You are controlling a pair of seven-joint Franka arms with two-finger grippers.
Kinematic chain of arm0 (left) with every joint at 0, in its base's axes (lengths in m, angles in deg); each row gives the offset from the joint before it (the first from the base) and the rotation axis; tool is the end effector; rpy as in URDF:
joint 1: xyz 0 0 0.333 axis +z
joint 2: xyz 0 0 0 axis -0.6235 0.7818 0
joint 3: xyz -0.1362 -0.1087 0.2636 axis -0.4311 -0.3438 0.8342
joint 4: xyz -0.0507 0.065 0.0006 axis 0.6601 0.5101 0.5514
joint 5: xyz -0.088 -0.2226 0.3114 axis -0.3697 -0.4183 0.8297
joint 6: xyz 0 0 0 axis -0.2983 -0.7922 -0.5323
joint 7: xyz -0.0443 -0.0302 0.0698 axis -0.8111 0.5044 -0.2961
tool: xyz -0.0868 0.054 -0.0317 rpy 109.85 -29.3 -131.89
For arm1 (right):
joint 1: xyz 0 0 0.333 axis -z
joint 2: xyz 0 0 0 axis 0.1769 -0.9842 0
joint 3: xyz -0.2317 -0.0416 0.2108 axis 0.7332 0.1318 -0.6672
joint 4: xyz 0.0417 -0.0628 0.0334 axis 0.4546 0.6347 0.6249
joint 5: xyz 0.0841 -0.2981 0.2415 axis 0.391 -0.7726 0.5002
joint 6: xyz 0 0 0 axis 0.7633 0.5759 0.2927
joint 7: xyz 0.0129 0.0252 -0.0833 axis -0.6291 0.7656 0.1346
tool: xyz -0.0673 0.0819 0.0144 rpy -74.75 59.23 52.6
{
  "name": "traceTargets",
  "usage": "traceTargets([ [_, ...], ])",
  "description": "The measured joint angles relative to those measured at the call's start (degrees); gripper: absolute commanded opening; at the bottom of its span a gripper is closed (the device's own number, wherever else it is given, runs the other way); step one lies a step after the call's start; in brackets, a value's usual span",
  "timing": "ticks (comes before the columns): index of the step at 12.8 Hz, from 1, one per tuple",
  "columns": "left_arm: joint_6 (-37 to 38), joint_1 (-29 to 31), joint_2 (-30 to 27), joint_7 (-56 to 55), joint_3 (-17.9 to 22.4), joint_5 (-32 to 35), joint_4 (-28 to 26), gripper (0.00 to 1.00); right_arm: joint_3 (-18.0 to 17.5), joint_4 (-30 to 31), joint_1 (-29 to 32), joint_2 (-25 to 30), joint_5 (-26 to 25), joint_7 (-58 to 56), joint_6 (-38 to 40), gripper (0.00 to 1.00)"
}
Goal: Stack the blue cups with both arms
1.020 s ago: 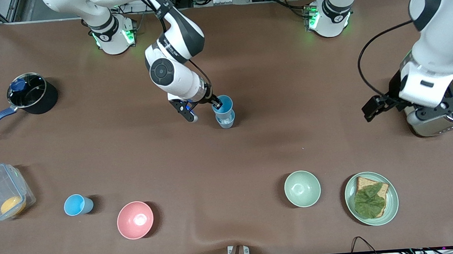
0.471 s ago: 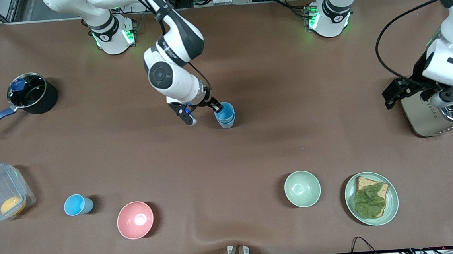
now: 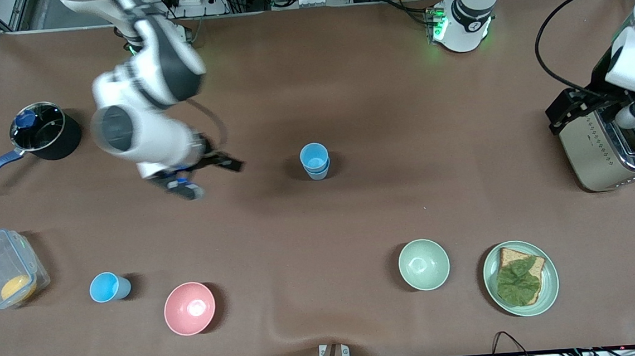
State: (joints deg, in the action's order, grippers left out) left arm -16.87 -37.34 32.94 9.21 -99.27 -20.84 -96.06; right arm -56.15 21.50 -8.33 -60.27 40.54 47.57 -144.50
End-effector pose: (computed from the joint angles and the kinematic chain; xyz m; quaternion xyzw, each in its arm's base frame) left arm 0.5601 -0.0776 0.6386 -0.9946 -0.0602 -0.0776 0.0346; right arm 0.5642 0.2005 0.4181 -0.9713 0.1895 0.1294 0.0631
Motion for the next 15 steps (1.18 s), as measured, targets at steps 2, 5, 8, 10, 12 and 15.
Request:
traceTargets([
  [2, 0.4, -0.5, -1.2, 2.9, 1.6, -0.8, -0.4, 1.00, 0.2, -0.2, 7.1, 3.1, -2.7, -11.0, 4.7, 1.00],
  [5, 0.7, -0.8, -1.7, 4.5, 1.9, -1.0, -0.5, 1.00, 0.3, -3.0, 15.3, 8.7, -5.7, -24.5, 13.3, 1.00],
  [8, 0.9, -1.5, -1.5, 4.5, 1.9, -1.0, -0.7, 1.00, 0.3, -6.9, 21.3, 11.9, -7.8, -35.7, 17.3, 1.00],
  [10, 0.9, -1.5, -1.3, 4.5, 1.9, -1.0, -0.7, 1.00, 0.2, -8.4, 22.9, 12.5, -10.5, -40.8, 17.3, 1.00],
  [12, 1.3, -1.6, -1.3, 4.5, 1.9, -1.0, -0.7, 1.00, -0.3, -11.6, 22.9, 12.6, -12.6, -43.6, 17.9, 1.00],
  [15, 2.5, -1.8, -1.0, 5.7, 1.9, -1.5, -0.7, 1.00, -1.3, -16.6, 22.9, 12.7, -13.2, -44.2, 20.6, 1.00],
])
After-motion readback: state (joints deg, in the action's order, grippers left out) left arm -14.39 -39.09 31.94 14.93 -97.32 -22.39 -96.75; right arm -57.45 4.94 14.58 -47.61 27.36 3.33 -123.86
